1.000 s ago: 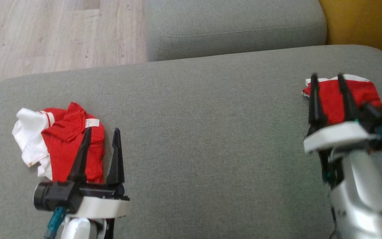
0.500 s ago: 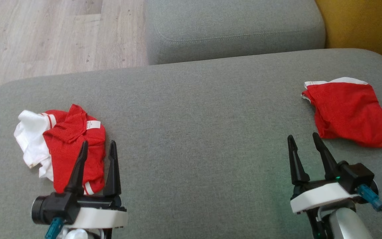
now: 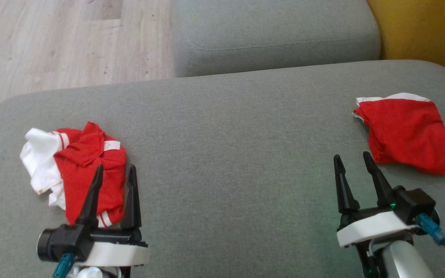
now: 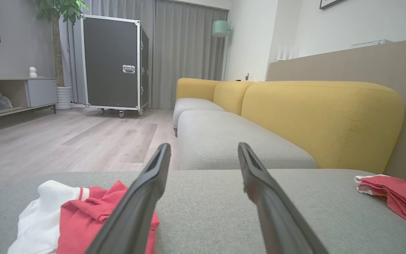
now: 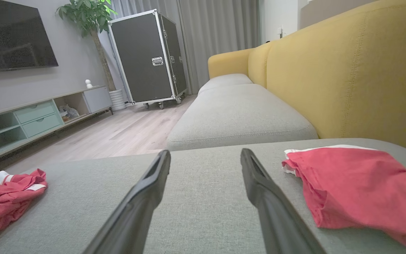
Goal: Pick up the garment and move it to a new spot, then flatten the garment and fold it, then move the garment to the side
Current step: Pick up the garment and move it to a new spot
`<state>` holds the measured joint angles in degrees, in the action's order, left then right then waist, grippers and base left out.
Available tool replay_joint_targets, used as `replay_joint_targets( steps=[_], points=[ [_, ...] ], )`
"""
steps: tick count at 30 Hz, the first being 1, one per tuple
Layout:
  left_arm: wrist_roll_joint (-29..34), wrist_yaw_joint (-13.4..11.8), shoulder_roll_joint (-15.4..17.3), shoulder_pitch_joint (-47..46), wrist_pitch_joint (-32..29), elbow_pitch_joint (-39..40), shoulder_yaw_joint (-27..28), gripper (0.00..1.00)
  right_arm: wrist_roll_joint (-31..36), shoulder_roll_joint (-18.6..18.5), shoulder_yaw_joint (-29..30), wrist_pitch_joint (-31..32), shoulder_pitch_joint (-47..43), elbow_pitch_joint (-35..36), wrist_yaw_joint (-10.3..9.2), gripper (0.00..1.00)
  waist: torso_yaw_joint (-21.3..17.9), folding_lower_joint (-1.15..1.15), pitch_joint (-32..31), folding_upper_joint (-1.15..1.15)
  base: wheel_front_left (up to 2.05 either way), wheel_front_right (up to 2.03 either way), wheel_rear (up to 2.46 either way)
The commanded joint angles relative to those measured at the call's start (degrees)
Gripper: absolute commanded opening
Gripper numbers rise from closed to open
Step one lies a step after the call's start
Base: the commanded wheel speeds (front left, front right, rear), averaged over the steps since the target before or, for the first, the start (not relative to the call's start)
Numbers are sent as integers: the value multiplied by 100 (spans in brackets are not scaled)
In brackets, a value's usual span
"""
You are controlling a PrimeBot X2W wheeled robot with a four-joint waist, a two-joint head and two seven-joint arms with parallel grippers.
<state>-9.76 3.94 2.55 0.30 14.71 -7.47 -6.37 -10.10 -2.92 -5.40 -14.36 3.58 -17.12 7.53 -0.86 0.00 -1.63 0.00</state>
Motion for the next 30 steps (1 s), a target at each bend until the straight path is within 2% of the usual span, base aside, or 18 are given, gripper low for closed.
replay_joint_targets(
  steps=[1, 19, 24, 30],
  points=[
    [-18, -37, 32, -164, 29, 137, 178, 100, -21, 4, -183, -63, 173, 207, -4, 100, 85, 0, -20, 0, 0, 0, 0],
    [197, 17, 32, 110, 29, 103, 530, 100, -464, 4, -1018, -63, -49, 195, -4, 100, 1548, 0, -347, 0, 0, 0, 0],
    [246, 42, 32, 186, 29, 127, 609, 100, -575, 4, -1195, -63, -129, 202, -4, 100, 1817, 0, -425, 0, 0, 0, 0],
    [252, 56, 32, 229, 29, 146, 695, 100, -645, 4, -1300, -63, -162, 198, -4, 100, 1947, 0, -453, 0, 0, 0, 0]
  ],
)
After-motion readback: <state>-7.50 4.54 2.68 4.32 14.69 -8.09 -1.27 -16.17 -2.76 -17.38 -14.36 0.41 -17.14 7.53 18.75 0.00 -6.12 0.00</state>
